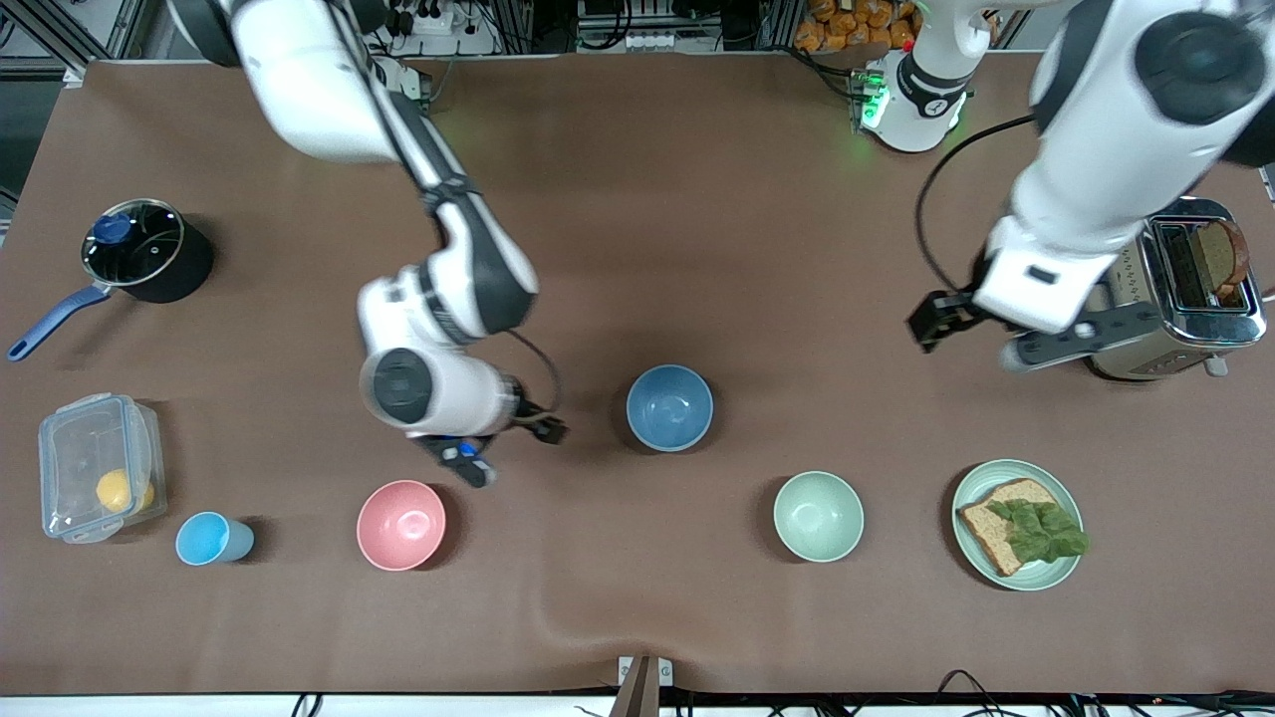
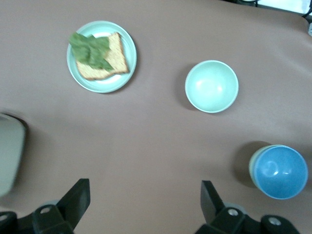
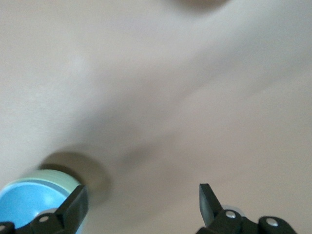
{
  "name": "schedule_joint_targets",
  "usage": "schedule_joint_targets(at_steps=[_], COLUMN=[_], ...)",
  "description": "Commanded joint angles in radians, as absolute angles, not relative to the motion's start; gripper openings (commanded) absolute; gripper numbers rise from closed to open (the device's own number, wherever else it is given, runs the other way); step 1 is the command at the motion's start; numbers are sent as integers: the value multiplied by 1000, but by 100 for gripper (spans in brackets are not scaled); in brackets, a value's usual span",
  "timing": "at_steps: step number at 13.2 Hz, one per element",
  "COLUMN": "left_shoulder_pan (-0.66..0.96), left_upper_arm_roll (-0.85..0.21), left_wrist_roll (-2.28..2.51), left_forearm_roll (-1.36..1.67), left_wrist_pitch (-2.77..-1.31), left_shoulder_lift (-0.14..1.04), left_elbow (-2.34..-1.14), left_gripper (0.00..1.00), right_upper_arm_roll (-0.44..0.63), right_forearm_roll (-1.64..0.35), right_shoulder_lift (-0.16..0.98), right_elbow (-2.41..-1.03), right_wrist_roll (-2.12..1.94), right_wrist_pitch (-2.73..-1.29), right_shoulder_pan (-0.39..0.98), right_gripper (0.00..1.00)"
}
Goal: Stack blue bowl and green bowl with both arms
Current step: 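Open the left gripper and lift away while the right gripper withdraws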
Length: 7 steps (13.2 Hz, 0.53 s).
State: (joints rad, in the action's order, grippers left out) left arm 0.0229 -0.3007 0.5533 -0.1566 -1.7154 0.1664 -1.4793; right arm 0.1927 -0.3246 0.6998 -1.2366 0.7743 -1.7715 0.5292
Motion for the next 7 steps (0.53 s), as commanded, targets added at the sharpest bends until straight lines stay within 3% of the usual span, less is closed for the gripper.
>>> schedule_joint_targets(at_steps=[1,4,7], left_shoulder_pan=[14,12,11], left_upper_arm_roll=[-226,-174,-134], left_wrist_roll=[422,355,311], left_forearm_roll=[-147,-140,-127], left_wrist_pitch=[-1671,-1635,-1623], left_shoulder_lift=[88,71,54], left_elbow=[-1511,-1511,-1520], left_gripper=[100,100,100], right_upper_arm_roll=[273,362,278], right_forearm_roll=[-288,-203,-80], right_shoulder_lift=[551,393,243], right_elbow=[-1369,-1510,-1551], right_wrist_roll=[500,213,153], right_wrist_pitch=[-1735,-1732,-1688], right_shoulder_pan=[522,500,353], right_gripper=[100,100,100])
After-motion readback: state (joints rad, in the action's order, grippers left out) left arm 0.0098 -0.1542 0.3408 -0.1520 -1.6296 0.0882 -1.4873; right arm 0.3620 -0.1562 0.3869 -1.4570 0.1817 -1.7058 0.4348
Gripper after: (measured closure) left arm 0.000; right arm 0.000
